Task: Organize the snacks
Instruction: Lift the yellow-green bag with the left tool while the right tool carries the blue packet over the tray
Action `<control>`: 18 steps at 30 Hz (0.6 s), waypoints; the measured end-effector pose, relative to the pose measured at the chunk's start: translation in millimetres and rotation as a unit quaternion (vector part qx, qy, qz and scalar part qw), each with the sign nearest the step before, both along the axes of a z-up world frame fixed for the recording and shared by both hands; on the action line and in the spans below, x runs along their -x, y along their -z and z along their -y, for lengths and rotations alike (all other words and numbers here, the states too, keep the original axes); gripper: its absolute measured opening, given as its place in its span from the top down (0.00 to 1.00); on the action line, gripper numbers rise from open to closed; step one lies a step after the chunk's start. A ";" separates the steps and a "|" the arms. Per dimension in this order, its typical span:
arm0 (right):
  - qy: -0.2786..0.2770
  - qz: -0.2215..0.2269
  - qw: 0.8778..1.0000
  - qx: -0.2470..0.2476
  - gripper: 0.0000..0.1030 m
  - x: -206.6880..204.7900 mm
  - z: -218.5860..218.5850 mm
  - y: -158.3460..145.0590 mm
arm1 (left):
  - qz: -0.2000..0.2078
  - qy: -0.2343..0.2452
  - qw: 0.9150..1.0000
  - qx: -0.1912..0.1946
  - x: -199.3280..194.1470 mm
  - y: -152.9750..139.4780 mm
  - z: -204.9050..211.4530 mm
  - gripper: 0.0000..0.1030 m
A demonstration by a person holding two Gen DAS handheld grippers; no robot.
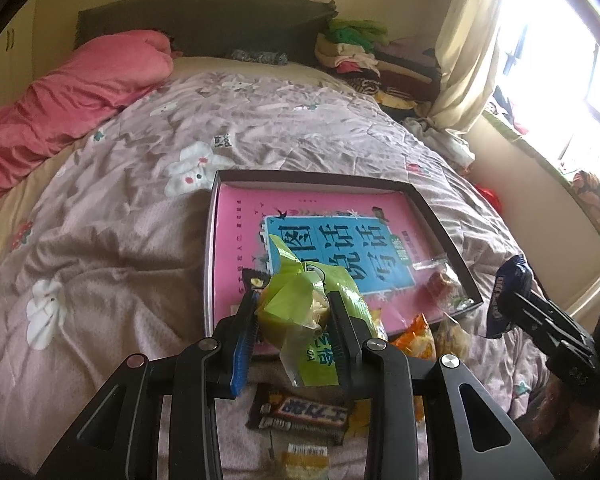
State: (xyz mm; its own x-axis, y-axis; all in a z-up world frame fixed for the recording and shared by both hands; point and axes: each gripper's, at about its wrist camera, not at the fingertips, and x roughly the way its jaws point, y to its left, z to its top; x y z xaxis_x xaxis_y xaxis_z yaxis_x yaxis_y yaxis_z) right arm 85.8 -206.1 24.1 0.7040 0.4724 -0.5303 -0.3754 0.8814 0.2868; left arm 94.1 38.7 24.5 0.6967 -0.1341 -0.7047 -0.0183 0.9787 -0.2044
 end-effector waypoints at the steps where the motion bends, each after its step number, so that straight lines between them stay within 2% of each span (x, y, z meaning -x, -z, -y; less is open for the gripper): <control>1: 0.001 0.000 1.000 0.000 0.49 -1.9 0.2 -0.7 | 0.000 0.000 1.000 0.001 -2.3 0.6 0.3 0.66; 18: 0.018 0.009 1.000 -0.001 0.49 -30.5 -0.6 -3.9 | -0.003 0.006 1.000 -0.006 -34.6 8.1 10.8 0.66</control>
State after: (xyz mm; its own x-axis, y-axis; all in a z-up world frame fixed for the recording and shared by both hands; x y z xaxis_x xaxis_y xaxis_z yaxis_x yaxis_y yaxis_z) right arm 116.3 -205.5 28.0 0.7295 0.4473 -0.5175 -0.3485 0.8940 0.2815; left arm 128.7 27.9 16.5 0.6914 -0.1344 -0.7099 -0.0073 0.9812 -0.1929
